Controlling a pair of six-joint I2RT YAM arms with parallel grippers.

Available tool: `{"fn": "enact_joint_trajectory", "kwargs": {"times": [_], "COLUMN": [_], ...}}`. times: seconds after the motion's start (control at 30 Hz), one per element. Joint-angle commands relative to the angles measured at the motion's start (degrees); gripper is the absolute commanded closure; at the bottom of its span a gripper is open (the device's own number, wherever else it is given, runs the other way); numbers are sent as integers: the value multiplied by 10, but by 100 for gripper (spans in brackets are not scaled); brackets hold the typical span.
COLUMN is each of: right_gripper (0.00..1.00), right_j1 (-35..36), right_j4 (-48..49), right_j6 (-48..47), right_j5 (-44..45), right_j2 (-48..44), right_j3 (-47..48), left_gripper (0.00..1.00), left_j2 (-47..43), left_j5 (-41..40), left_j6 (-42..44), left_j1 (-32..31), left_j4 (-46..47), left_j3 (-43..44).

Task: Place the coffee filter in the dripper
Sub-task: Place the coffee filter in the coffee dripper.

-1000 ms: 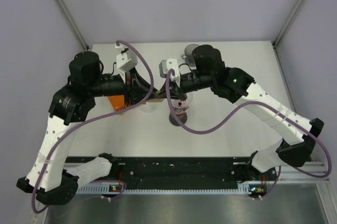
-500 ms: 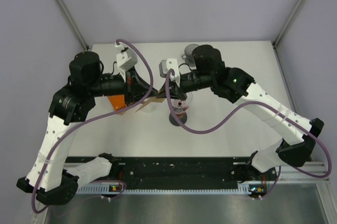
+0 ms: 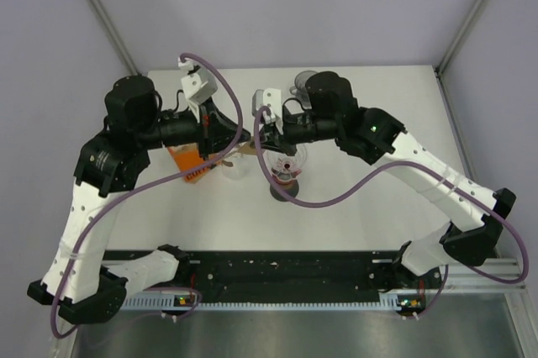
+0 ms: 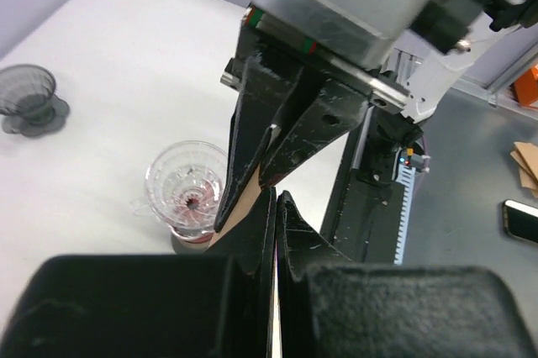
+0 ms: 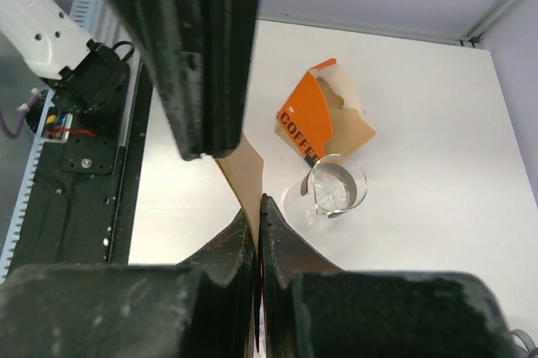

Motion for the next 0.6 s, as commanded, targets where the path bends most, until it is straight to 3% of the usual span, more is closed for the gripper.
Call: {"fn": "enact_joint_trajectory", "kwargs": {"times": [0.0,0.13,0.23,0.4,0.47,0.57], "right_gripper": [100,100,100,100,100,100], "right_j1": [6,6,6,6,6,6], "right_j4": [22,19,20,38,78,174], "right_j6": [37,50,47,57,87,170], "right_j5": [62,48,36,58,106,251], "right_j2": [17,26,22,9,-8,-36], "right_j3": [44,58,54,38,21,-7], "left_gripper": [100,100,98,60,55,48], "left_j2": [-2,-8,-3,-13,-31,-59], "left_j5": [-4,-28,-36,-56,-91,-190], "left_j6": [65,117,110,95,82,38], "left_j1": [-5,-12,-12,-12,-10,-5], "left_j4": [-11,-42,-32,-9,15,83], "left_j3": [37,27,40,52,24,-15]}}
